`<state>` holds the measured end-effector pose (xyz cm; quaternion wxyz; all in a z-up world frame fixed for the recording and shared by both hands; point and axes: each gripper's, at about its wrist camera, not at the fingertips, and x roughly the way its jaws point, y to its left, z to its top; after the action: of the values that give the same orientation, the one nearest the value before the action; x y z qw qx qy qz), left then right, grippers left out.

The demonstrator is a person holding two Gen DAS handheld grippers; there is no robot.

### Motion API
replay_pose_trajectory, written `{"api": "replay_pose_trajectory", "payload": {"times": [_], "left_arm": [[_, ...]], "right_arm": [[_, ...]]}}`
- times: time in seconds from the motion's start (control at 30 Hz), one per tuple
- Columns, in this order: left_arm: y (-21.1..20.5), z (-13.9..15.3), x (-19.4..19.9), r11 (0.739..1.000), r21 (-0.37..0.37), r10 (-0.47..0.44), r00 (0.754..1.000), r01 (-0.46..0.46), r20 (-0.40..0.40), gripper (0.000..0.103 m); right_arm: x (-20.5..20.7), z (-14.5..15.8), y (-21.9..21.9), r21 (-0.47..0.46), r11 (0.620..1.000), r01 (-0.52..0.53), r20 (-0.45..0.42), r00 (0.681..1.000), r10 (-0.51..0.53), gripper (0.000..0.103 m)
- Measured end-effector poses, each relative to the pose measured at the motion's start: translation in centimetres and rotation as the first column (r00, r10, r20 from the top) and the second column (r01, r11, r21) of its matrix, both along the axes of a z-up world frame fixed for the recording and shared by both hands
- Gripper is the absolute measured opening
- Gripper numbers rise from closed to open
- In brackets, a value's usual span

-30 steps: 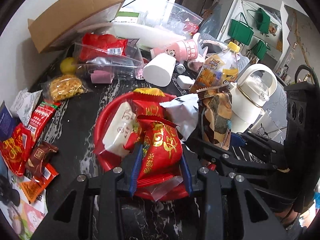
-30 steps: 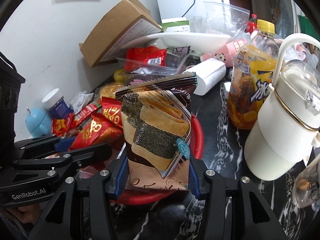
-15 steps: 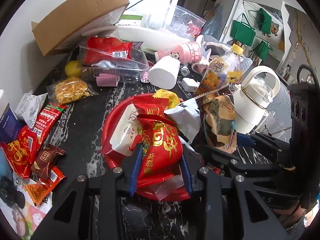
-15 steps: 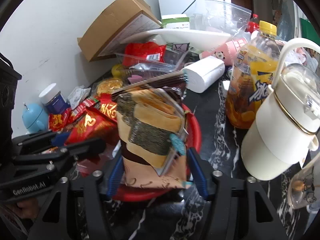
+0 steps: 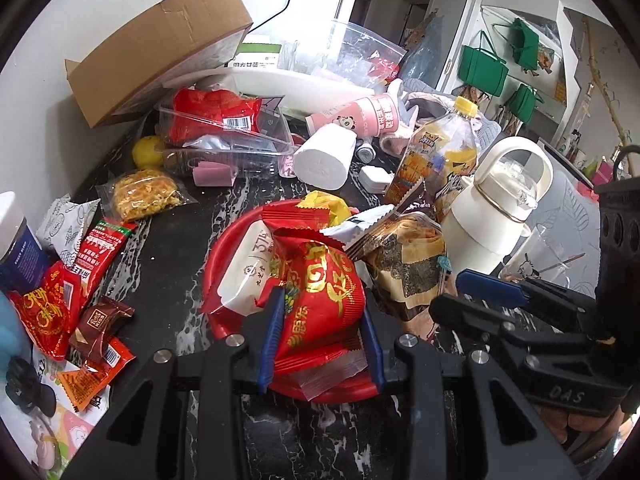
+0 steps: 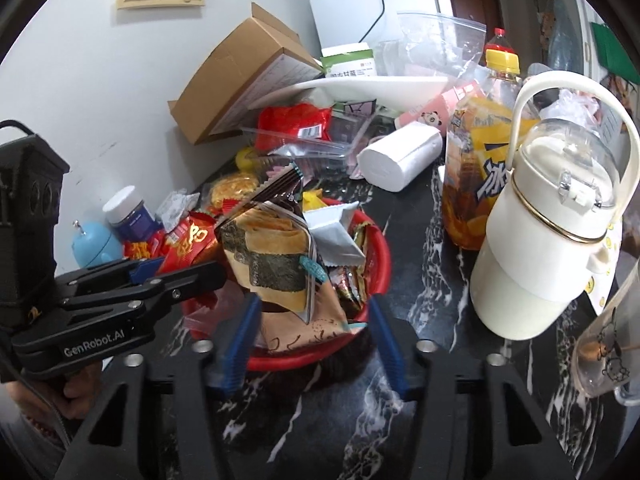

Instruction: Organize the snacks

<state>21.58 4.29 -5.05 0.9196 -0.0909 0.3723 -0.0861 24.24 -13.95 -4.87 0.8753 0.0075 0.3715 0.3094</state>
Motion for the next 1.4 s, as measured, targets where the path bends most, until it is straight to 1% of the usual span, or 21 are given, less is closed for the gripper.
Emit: {"api": "replay_pose_trajectory", "payload": {"times": [0.1,0.17,0.3,0.33,0.37,0.43,0.47,0.57,0.67,0.73,0.9,1.0,1.03,1.07,1.1,1.27,1.37,1.4], "left_arm": [[-0.2,-0.7,0.5,1.000,0.027,-0.001,0.999,0.002,-0.034,0.035],[-0.3,-1.1,0.7,0.999,0.034,-0.008,0.999,0.009,-0.046,0.037],[-0.5,-1.5,0.7,0.998,0.062,-0.024,0.999,0.027,-0.047,0.042],[-0.5,-1.7,0.8,0.998,0.064,-0.020,0.998,0.024,-0.057,0.046],[-0.4,-1.9,0.9,0.998,0.064,-0.012,0.998,0.016,-0.067,0.054],[-0.3,-2.1,0.9,0.998,0.054,-0.005,0.998,0.009,-0.065,0.061],[-0.3,-2.1,0.8,0.999,0.049,-0.006,0.998,0.009,-0.062,0.062],[-0.4,-2.0,0.9,0.999,0.051,-0.004,0.998,0.007,-0.070,0.062],[-0.2,-1.8,0.8,0.999,0.037,-0.003,0.998,0.006,-0.070,0.062],[-0.1,-1.4,0.5,0.999,0.035,0.007,0.998,-0.005,-0.055,0.062],[0.2,0.0,-0.4,0.998,0.064,0.026,0.999,-0.025,-0.019,0.062],[0.3,0.8,-0.9,0.997,0.068,0.031,1.000,-0.031,0.001,0.062],[0.3,0.9,-1.0,0.997,0.069,0.030,1.000,-0.030,0.007,0.065],[0.3,1.0,-1.0,0.997,0.073,0.030,0.999,-0.031,0.009,0.071],[0.3,0.9,-0.9,0.996,0.078,0.036,0.999,-0.036,0.010,0.074],[0.7,1.2,-1.4,0.998,0.051,0.044,0.999,-0.045,0.022,0.074],[0.7,1.7,-1.8,0.997,0.054,0.045,0.999,-0.046,0.031,0.074],[0.6,1.8,-1.9,0.997,0.058,0.046,0.998,-0.048,0.034,0.074]], "right_arm": [[0.3,-0.4,0.4,-0.012,1.000,-0.005,-0.012,1.000,0.005,0.036],[0.4,-0.7,0.7,-0.012,1.000,-0.013,-0.013,1.000,0.013,0.034],[0.3,-0.7,1.0,-0.023,1.000,-0.017,0.003,1.000,0.017,0.034],[0.3,-0.8,1.1,-0.024,1.000,-0.016,0.004,1.000,0.016,0.034],[0.3,-0.8,1.1,-0.024,1.000,-0.016,0.005,1.000,0.016,0.034],[0.2,-0.8,1.2,-0.029,0.999,-0.017,0.010,1.000,0.017,0.034],[0.2,-0.8,1.2,-0.030,0.999,-0.018,0.012,1.000,0.018,0.034],[0.3,-0.8,1.2,-0.032,0.999,-0.019,0.011,1.000,0.019,0.034],[0.4,-0.7,1.2,-0.033,0.999,-0.022,0.003,1.000,0.022,0.034],[0.3,-0.5,1.1,-0.030,0.999,-0.022,0.006,1.000,0.022,0.034],[0.3,-0.1,1.2,-0.032,0.999,-0.027,0.009,1.000,0.027,0.035],[0.4,-0.1,1.2,-0.029,0.999,-0.028,0.008,1.000,0.029,0.038],[0.4,-0.1,1.2,-0.029,0.999,-0.029,0.007,1.000,0.029,0.038],[0.4,-0.1,1.3,-0.033,0.999,-0.028,0.009,1.000,0.028,0.038],[0.3,-0.1,1.4,-0.036,0.999,-0.026,0.009,1.000,0.026,0.038],[0.1,0.1,1.3,-0.035,0.999,-0.019,0.005,1.000,0.019,0.038],[-0.3,0.5,1.1,-0.030,0.999,-0.019,0.015,1.000,0.019,0.044],[-0.3,0.6,1.1,-0.030,0.999,-0.019,0.018,1.000,0.020,0.044]]}}
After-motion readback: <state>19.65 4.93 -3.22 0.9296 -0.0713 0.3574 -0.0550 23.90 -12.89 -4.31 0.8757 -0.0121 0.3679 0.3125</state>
